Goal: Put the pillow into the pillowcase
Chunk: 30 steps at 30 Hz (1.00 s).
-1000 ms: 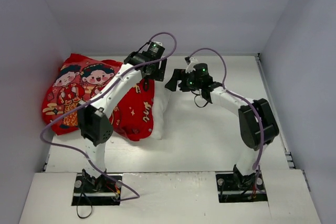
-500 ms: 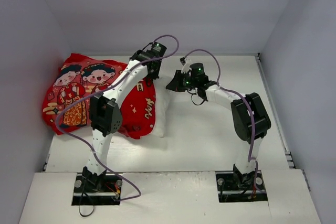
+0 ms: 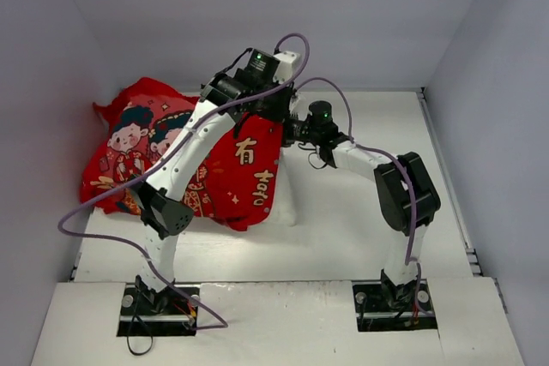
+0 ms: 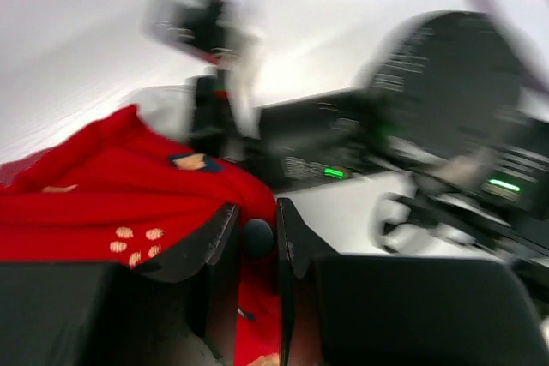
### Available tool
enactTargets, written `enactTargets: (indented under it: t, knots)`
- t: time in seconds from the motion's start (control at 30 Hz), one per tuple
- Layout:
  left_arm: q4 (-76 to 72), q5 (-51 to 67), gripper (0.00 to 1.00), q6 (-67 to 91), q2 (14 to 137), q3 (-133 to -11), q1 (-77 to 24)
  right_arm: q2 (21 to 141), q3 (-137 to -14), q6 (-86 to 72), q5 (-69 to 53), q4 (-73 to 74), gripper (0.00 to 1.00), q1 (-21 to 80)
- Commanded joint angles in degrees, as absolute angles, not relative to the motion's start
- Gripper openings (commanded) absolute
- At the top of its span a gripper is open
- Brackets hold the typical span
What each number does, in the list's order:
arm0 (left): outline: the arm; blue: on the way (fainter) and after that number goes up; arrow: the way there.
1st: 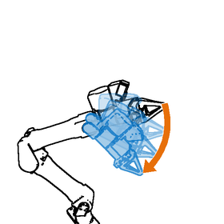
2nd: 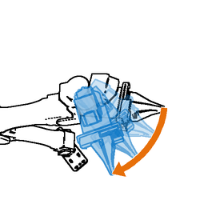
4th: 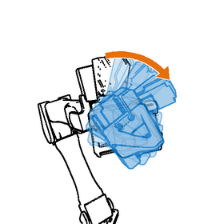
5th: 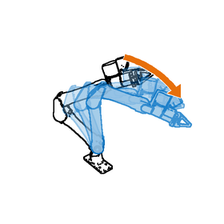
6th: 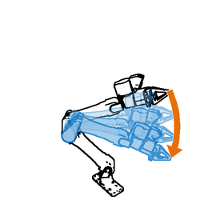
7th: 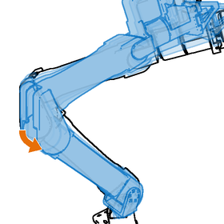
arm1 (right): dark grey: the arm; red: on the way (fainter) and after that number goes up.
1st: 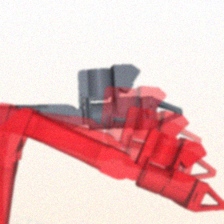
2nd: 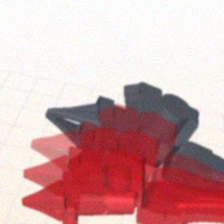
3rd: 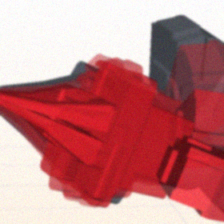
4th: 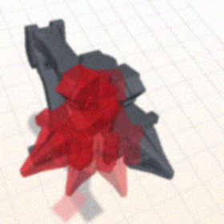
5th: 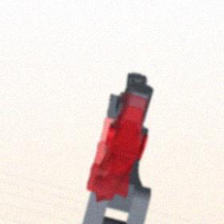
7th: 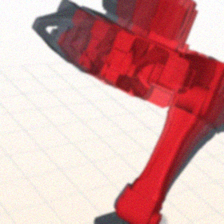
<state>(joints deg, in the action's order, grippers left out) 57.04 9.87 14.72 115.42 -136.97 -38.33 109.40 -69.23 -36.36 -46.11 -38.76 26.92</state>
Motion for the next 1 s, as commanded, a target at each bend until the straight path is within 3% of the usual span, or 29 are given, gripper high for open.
enactTargets:
  t: [0.0,0.23,0.3,0.33,0.4,0.43,0.53,0.73,0.8,0.97]
  knots:
    - [42.03,30.57,0.0,22.93,106.36,-134.26,-45.61,107.93,-70.41,-40.08,-46.32,-50.97,0.0,29.96]
    - [33.75,26.03,0.0,26.1,99.85,-116.22,-45.88,108.72,-63.47,-43.42,-43.77,-56.69,0.01,33.92]
    - [33.75,22.34,0.18,25.75,98.71,-114.27,-44.65,107.93,-61.62,-42.54,-42.63,-55.64,0.1,33.49]
    - [33.75,21.37,0.32,25.66,97.22,-113.39,-44.13,106.62,-60.05,-41.76,-42.37,-54.68,0.14,32.62]
    - [33.92,18.03,0.46,24.79,95.2,-111.45,-43.25,104.78,-58.37,-38.61,-41.32,-51.25,0.29,31.56]
    - [33.93,16.54,0.61,24.35,92.84,-110.84,-43.24,102.59,-56.97,-37.1,-40.7,-49.59,0.36,30.6]
    - [35.32,8.37,0.76,22.24,87.46,-107.32,-43.07,97.5,-55.55,-30.34,-37.19,-40.11,0.5,28.75]
    - [42.26,-7.71,0.77,22.23,77.62,-100.21,-42.89,89.22,-56.86,-17.94,-31.55,-21.9,0.66,25.23]
    - [43.76,-11.84,0.79,23.46,74.11,-94.85,-42.37,88.33,-59.66,-14.53,-33.13,-18.38,0.78,23.47]
    - [47.46,-11.0,0.79,31.01,66.98,-82.2,-35.87,92.19,-70.91,-6.86,-41.45,-11.08,0.99,22.94]
